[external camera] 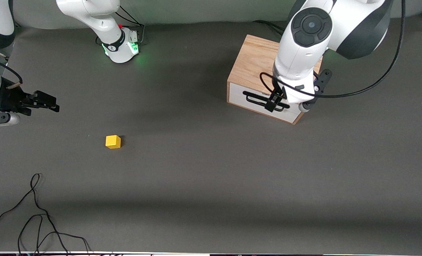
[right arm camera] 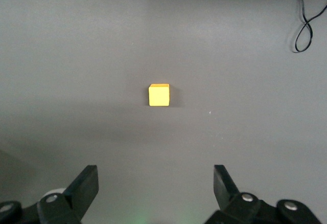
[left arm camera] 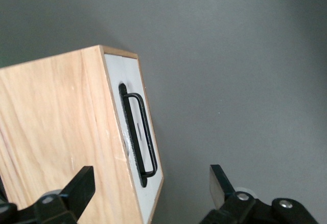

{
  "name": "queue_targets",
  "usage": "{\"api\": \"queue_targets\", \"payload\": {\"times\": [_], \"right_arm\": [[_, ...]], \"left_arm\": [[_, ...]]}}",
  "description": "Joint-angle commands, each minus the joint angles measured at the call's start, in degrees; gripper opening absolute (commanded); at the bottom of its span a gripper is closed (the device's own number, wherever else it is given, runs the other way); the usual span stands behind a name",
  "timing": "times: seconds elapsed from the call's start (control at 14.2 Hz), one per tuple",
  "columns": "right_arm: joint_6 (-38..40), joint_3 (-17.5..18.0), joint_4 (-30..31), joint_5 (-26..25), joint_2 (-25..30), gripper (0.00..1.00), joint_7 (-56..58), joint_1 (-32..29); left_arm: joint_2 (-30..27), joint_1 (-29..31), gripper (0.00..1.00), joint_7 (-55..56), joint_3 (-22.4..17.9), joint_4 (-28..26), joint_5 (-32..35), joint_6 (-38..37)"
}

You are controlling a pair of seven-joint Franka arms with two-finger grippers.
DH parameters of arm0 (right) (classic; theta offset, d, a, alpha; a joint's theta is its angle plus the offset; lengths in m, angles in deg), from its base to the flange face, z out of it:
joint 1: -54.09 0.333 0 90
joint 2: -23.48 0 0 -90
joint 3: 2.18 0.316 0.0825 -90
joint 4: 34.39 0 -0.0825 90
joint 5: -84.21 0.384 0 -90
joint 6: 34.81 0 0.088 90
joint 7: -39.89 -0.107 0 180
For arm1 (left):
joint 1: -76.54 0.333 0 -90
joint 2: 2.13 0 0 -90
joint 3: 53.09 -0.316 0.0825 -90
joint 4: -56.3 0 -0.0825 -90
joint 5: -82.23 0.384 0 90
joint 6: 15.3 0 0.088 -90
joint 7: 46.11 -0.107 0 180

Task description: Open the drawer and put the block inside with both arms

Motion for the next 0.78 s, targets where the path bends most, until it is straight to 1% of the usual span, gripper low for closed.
{"api": "queue_targets", "payload": {"times": [0.0,0.42,0.56,0.71], "right_arm": [[-2.9,0.1,2.1,-0.4,-0.2,1.00,-1.0,0.2],[-6.6,0.2,5.2,-0.8,-0.7,1.00,-1.0,0.3],[-8.4,0.3,6.6,-1.7,-0.7,1.00,-1.0,0.5],[-9.6,0.3,7.6,-2.2,-0.8,1.00,-1.1,1.0]], "left_arm": [[1.9,-0.6,1.00,7.5,1.2,1.7,-0.3,-0.3],[6.1,0.0,1.00,7.6,1.7,0.6,-0.6,1.8],[6.5,0.2,1.00,7.5,1.7,-1.9,-1.0,5.8],[8.2,0.3,1.00,7.3,1.6,-3.0,-0.9,8.1]]}}
